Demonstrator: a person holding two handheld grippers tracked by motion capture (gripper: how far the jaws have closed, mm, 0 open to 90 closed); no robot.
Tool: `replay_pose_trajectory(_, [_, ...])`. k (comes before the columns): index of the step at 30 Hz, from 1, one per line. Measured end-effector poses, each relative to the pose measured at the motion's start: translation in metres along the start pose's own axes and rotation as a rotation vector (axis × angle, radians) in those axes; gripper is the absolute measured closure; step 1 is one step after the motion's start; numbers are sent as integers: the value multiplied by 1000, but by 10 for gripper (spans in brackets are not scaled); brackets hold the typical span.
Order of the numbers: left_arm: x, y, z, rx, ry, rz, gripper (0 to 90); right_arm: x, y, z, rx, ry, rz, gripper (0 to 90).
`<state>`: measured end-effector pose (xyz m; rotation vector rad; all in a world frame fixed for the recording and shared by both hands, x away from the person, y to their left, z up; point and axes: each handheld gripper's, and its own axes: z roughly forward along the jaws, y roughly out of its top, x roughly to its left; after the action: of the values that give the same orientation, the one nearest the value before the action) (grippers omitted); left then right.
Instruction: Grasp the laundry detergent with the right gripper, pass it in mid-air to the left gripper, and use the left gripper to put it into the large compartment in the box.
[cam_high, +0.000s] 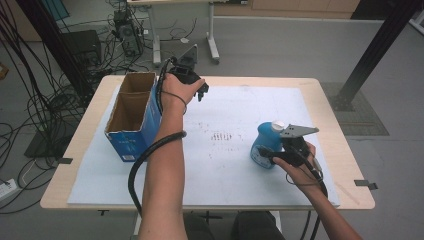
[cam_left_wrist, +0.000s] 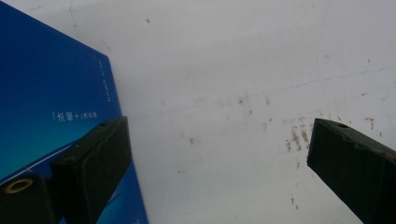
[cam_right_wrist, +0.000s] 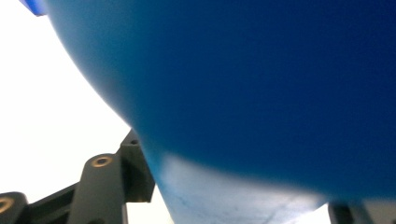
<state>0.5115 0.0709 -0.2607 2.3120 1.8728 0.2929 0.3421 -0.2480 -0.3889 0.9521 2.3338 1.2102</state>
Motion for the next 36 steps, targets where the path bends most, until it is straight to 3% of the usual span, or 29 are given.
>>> replay_pose_trajectory(36, [2,-3,-6,-3,13,-1,70,2,-1,0,-6,-20,-12,421])
